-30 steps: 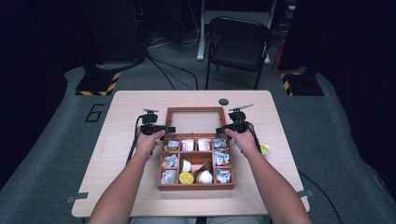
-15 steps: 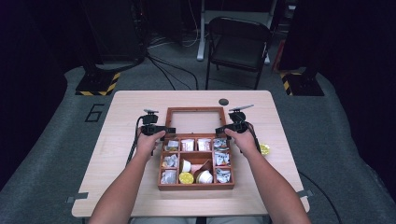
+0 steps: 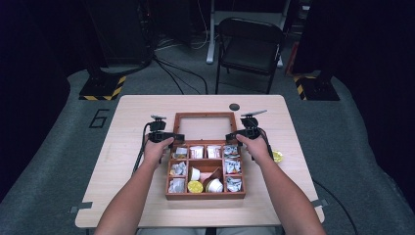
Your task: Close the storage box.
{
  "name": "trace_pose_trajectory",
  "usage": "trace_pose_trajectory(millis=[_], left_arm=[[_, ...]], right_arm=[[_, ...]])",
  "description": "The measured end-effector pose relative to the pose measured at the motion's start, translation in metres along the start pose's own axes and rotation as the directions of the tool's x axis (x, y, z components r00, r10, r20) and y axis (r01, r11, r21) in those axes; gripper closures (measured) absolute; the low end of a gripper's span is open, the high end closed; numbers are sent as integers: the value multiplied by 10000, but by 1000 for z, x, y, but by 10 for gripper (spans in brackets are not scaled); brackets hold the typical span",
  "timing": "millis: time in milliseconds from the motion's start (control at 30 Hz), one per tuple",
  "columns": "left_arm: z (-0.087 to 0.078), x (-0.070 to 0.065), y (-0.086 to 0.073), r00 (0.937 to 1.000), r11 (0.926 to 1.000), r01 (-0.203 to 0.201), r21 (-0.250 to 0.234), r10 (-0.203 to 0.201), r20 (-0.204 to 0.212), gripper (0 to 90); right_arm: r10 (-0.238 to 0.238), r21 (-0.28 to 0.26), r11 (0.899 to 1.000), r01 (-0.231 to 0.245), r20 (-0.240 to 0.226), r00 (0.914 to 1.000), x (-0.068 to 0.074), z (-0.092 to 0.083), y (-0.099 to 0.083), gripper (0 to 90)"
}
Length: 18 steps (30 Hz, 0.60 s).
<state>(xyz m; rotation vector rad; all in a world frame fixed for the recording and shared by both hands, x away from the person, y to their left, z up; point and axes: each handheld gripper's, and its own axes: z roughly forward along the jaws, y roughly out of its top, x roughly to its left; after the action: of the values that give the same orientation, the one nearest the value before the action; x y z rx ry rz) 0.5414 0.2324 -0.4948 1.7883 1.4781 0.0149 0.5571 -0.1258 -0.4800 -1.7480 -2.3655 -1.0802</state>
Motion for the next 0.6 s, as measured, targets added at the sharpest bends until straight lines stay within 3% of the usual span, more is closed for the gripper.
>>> trace_pose_trajectory(millis=[100,233,267,400,600], left_arm=[[1,-1,0,9998,9998,178,-22,-178,50,321],[2,0,0,9999,10000,57,20,-57,96,318],[3,-1,0,9997,9998,220,-19,-220,93,316],[3,-1,1,9998,9998,210,-2,-210,61,318],[2,1,1,9993,9994,348,-75,-347,166,347]], right_arm=[[12,1,10000,-12,12,10000,1,1,1,289],[-6,-16,10000,6,99,10000,2,1,1,286],[-64,-57,10000,65,143,9999,2,2,1,286],[-7,-160,9999,12,296,9996,5,1,4,288],[162,-434,9989,-158,91,9998,2,-4,5,330]])
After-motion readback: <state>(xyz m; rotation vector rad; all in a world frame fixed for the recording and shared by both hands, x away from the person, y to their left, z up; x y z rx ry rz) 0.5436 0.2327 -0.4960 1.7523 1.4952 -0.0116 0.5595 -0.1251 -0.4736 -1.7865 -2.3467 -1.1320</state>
